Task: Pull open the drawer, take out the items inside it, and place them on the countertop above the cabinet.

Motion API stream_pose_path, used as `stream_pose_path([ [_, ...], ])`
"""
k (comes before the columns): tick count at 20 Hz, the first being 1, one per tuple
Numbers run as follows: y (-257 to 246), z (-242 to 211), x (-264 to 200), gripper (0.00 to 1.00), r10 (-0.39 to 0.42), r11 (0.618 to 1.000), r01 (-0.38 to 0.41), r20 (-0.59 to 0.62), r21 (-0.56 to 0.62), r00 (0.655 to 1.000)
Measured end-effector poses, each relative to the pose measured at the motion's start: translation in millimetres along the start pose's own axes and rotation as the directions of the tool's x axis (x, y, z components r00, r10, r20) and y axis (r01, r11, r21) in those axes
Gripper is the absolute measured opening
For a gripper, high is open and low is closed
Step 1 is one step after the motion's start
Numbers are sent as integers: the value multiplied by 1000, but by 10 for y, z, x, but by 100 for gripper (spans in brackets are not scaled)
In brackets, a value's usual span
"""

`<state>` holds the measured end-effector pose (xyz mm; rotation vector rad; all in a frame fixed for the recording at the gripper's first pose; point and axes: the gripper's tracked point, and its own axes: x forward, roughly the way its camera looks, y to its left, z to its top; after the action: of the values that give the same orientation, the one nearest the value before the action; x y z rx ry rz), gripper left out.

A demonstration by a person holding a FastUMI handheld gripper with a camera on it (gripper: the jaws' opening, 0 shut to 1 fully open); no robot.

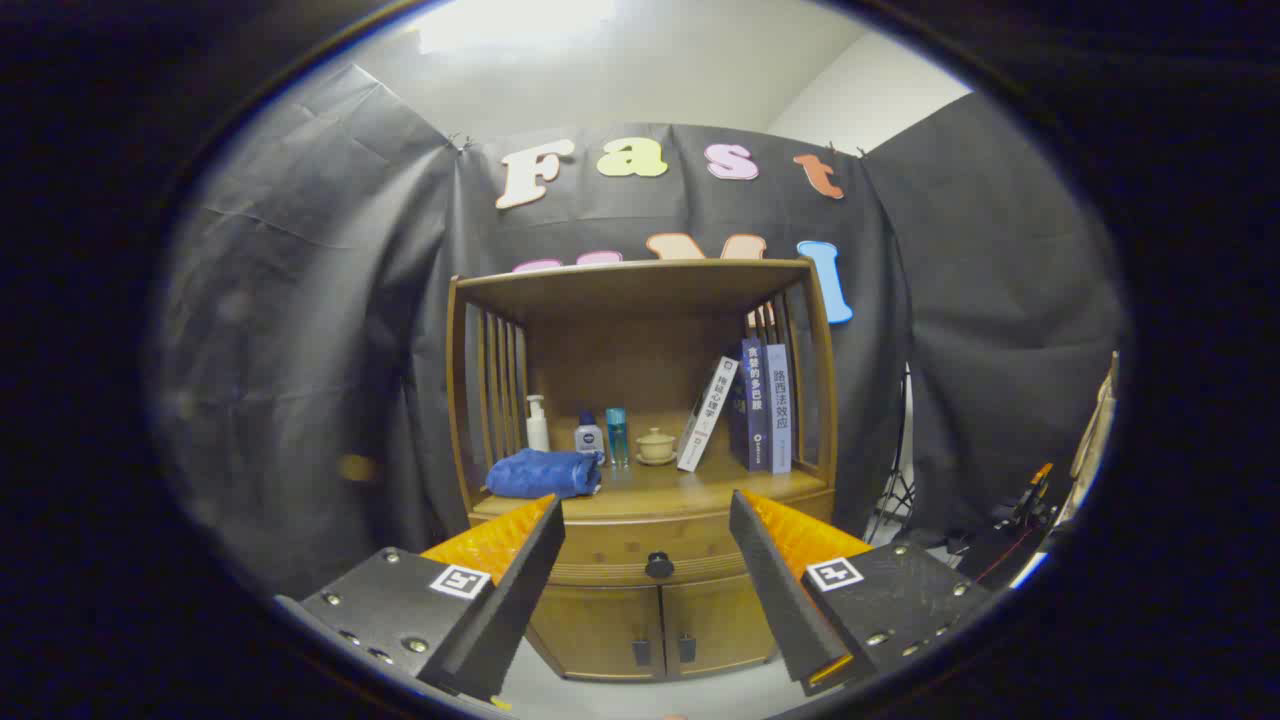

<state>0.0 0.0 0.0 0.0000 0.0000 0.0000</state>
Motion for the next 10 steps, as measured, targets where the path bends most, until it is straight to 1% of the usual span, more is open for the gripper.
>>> stream_pose_path([
  [5,-12,-134,33,99,1,1000,0,-34,11,999],
  [10,-26,-161,52,99,-6,1000,6,-34,4,999],
])
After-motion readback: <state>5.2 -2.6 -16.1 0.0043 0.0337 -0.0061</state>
